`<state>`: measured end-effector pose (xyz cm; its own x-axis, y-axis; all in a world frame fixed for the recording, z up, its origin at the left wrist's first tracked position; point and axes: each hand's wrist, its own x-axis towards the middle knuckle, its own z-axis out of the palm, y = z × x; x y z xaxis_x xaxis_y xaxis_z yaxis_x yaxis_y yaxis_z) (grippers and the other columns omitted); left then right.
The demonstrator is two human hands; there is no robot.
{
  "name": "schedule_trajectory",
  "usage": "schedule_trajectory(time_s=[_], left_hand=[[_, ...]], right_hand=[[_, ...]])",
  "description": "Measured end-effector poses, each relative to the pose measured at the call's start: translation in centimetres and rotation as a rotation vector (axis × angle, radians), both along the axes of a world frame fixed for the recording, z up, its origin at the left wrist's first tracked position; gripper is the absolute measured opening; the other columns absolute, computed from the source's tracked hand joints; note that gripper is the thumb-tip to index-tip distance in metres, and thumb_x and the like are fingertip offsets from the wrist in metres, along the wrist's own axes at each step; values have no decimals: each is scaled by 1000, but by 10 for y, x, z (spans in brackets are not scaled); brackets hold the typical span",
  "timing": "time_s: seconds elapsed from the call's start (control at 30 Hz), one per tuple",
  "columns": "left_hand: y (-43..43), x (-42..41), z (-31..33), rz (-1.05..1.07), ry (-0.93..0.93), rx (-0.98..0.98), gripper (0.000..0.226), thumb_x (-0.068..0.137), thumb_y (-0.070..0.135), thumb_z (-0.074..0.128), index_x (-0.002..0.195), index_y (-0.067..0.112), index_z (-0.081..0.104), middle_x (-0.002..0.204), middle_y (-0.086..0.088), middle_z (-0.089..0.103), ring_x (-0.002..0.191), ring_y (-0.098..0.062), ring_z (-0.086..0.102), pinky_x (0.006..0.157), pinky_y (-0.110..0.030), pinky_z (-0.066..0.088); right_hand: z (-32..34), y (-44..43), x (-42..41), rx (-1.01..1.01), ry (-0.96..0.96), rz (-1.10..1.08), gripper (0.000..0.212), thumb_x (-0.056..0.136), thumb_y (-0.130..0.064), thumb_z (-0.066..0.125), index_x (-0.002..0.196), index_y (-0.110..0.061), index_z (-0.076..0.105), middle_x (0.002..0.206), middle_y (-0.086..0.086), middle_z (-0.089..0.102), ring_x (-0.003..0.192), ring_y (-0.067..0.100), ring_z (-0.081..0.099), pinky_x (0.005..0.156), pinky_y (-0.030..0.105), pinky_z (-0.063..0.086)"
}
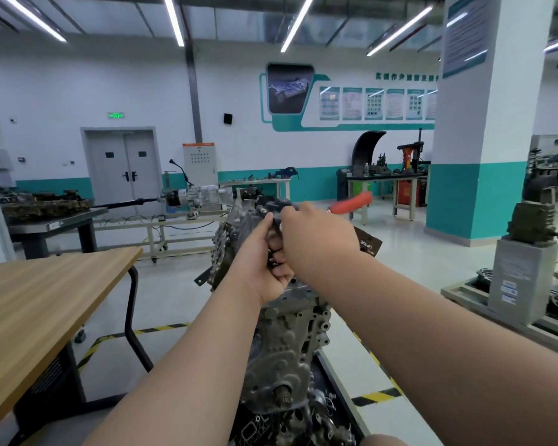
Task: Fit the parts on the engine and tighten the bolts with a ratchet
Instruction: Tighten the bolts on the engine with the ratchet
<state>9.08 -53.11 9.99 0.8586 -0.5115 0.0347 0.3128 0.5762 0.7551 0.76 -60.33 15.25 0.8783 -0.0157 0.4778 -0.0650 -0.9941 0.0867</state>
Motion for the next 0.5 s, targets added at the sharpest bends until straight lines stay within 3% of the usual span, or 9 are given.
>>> schedule_trajectory(time_s=[0.07, 0.1, 0.17, 0.23, 0.37, 0.5], left_hand=[[-1, 2, -1, -7, -13, 16, 35, 91, 49, 58, 69, 23, 55, 62, 9, 36, 42, -4, 29, 32, -17, 16], [-1, 2, -2, -2, -19, 15, 34, 91, 50, 59, 71, 23, 56, 64, 8, 36, 41, -4, 29, 32, -17, 17], [0, 3, -3, 8, -23, 9, 33, 92, 50, 59, 73, 24, 57, 66, 9, 36, 42, -4, 29, 32, -17, 18], [3, 3, -2, 23, -12, 20, 33, 91, 51, 60, 72, 24, 56, 65, 9, 36, 44, -4, 28, 33, -17, 17], [4, 1, 2, 34, 4, 74, 34, 91, 50, 60, 71, 25, 50, 62, 9, 35, 40, -5, 28, 32, -17, 17], [10, -2, 1, 27, 21, 51, 42, 92, 47, 60, 60, 22, 52, 54, 10, 36, 38, -5, 28, 33, -17, 15]], right_hand=[[-3, -2, 1, -239, -101, 29, 39, 96, -18, 49, 133, -9, 44, 127, 11, 48, 112, 32, 53, 89, 40, 39], [-3, -2, 2, -303, -137, 49, 39, 97, -17, 48, 134, -9, 44, 127, 11, 49, 114, 31, 54, 88, 38, 38], [-3, 0, 4, -322, -160, 67, 36, 96, -13, 47, 131, -8, 46, 115, 9, 51, 90, 27, 58, 71, 34, 35], [-2, 4, 5, -303, -157, 42, 34, 95, -10, 48, 129, -6, 46, 99, 7, 43, 67, 24, 47, 53, 33, 27], [-3, 6, 5, -248, -153, 5, 32, 95, -10, 49, 127, -6, 48, 95, 5, 39, 69, 25, 44, 43, 31, 16], [-3, 8, 5, -274, -153, 6, 27, 96, -9, 47, 122, -4, 51, 99, 7, 53, 74, 29, 55, 48, 33, 25]])
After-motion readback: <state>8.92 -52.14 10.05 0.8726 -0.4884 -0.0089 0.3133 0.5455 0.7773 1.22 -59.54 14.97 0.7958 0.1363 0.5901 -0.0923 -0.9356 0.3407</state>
